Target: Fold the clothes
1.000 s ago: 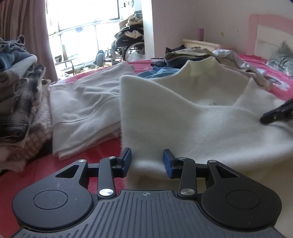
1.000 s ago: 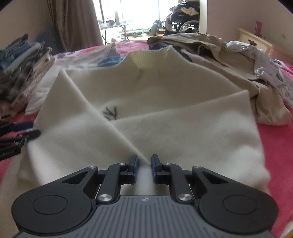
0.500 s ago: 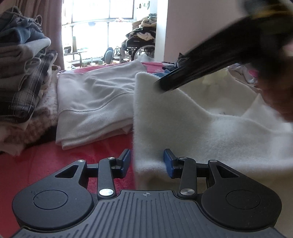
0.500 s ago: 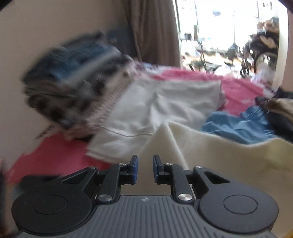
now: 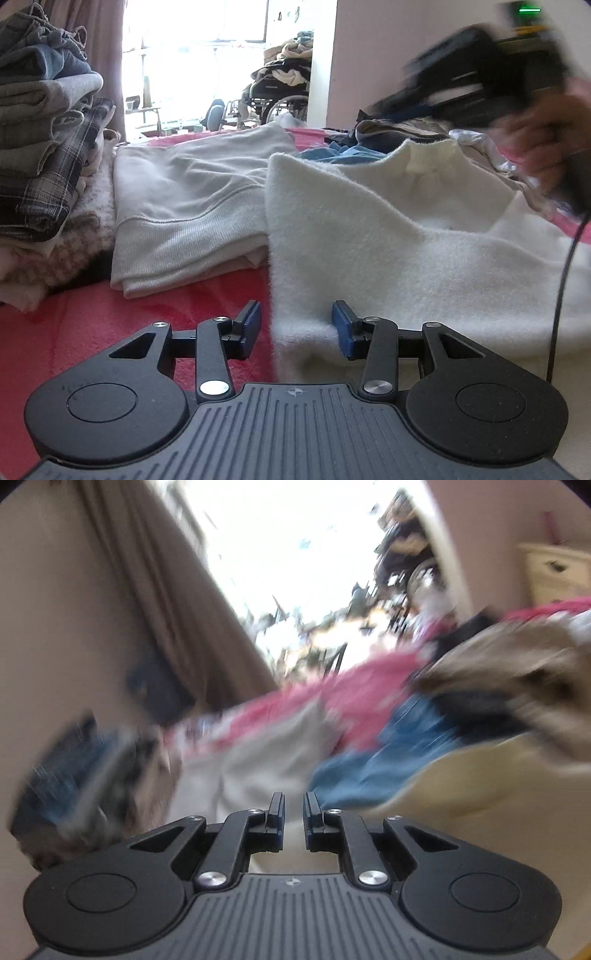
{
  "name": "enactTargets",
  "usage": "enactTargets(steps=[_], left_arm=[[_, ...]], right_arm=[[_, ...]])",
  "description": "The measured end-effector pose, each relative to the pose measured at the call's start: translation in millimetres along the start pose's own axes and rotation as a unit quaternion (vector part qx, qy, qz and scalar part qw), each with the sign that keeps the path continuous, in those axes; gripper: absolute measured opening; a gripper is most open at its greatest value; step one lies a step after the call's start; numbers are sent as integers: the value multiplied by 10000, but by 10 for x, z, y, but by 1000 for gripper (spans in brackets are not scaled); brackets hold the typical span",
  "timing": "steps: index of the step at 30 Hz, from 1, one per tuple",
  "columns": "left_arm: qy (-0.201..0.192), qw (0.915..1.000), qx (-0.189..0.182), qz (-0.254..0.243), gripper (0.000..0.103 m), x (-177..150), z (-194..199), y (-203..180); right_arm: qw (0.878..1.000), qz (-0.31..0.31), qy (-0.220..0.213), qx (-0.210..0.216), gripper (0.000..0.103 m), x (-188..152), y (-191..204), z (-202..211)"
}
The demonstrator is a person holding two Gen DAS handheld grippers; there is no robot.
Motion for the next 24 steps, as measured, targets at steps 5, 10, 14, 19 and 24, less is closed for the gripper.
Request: enactTargets(steps=[5, 10, 14, 19, 24], left_arm=[[-113, 9995, 214, -185, 42, 118, 99, -12], [-207, 9995, 145, -211, 42, 254, 290, -104], [-238, 9985, -274, -401, 42, 313, 434, -391], [-214, 9900, -1063, -901, 42, 229, 520, -1025], [120, 9840, -1257, -1254, 43, -90, 353, -1309]], right_arm=[[9952, 336, -661, -640, 12, 586, -307, 1386], [9878, 576, -639, -1301, 13, 604, -356, 2502], [9890, 468, 0, -1404, 13, 96, -396, 2701], [9840, 184, 690, -1632, 13, -667, -599, 2432], [9634, 226, 1160, -2405, 2, -1250, -1072, 2212]])
Point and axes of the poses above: each gripper's, at about its wrist camera, not at the fingertips, and z roughly against the way its jaws point, y to its left, x to its top, the point moved 6 cm from there along -z, roughly the way its jaws point, and after that the axes turned 11 degrees about -y, right-handed, at the moved point
